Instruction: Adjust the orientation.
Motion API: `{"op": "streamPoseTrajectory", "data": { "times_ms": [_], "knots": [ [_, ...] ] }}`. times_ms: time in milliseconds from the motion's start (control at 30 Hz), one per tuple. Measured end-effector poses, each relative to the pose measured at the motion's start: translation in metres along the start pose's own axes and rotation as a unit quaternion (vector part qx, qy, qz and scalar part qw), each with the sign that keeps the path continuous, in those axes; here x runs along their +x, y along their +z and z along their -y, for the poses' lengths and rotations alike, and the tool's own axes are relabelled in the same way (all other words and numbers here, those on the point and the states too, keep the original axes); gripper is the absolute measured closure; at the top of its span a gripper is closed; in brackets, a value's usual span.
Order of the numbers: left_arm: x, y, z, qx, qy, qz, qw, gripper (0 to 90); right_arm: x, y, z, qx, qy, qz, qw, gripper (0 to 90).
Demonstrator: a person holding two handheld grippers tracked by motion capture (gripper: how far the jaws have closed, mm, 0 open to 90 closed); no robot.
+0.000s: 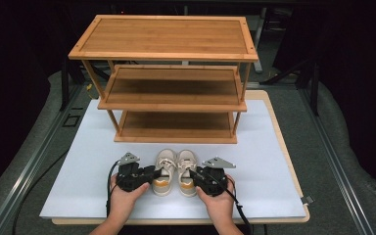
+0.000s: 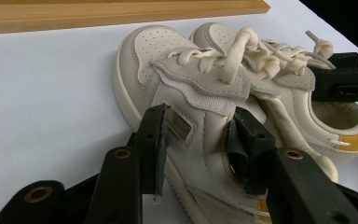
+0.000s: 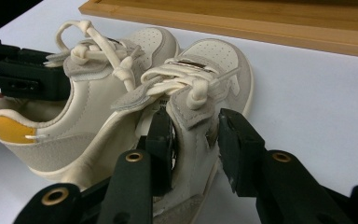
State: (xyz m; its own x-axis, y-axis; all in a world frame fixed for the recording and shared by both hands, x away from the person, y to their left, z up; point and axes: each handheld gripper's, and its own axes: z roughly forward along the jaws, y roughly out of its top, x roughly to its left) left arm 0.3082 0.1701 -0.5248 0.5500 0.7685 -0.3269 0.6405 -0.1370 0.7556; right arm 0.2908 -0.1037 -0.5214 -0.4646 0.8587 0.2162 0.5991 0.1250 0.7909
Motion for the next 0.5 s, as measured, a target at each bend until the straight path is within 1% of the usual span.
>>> {"op": "streamPoseTrajectory", "data": {
  "times_ms": [33,67,100,167,200,300,367,433,500],
  "knots": [
    [0.0,0.0,0.0,0.0,0.003,-0.001,1.0,59.6,0.0,-0.001,0.0,0.001,0.008,-0.004,1.0,65.4],
    [-0.001,0.0,0.0,0.0,0.004,-0.002,1.0,59.8,0.0,0.0,0.001,-0.003,0.015,-0.003,0.9999,65.3],
    [-0.001,0.0,0.0,0.0,0.003,-0.003,1.0,59.8,0.001,0.0,0.002,-0.005,0.018,-0.005,0.9998,65.3],
    [-0.003,0.0,0.001,-0.003,0.003,-0.006,1.0,59.9,0.004,0.0,0.004,-0.011,0.018,0.004,0.9998,65.0],
    [-0.004,0.0,0.002,-0.004,0.003,-0.007,1.0,60.0,0.007,-0.001,0.005,-0.011,0.019,0.003,0.9998,64.5],
    [-0.005,0.0,0.003,-0.003,0.001,-0.007,1.0,59.9,0.008,-0.003,0.007,-0.011,0.029,-0.011,0.9995,63.1],
    [-0.006,0.0,0.003,-0.004,0.0,-0.008,1.0,59.9,0.01,-0.003,0.008,-0.013,0.033,-0.012,0.9993,62.7],
    [-0.007,0.0,0.003,-0.004,-0.004,-0.007,1.0,59.9,0.01,-0.004,0.009,-0.012,0.041,-0.021,0.9989,62.4],
    [-0.008,-0.001,0.003,-0.003,-0.012,-0.004,0.9999,59.6,0.011,-0.004,0.01,-0.016,0.045,-0.024,0.9986,61.9]
  ]
}}
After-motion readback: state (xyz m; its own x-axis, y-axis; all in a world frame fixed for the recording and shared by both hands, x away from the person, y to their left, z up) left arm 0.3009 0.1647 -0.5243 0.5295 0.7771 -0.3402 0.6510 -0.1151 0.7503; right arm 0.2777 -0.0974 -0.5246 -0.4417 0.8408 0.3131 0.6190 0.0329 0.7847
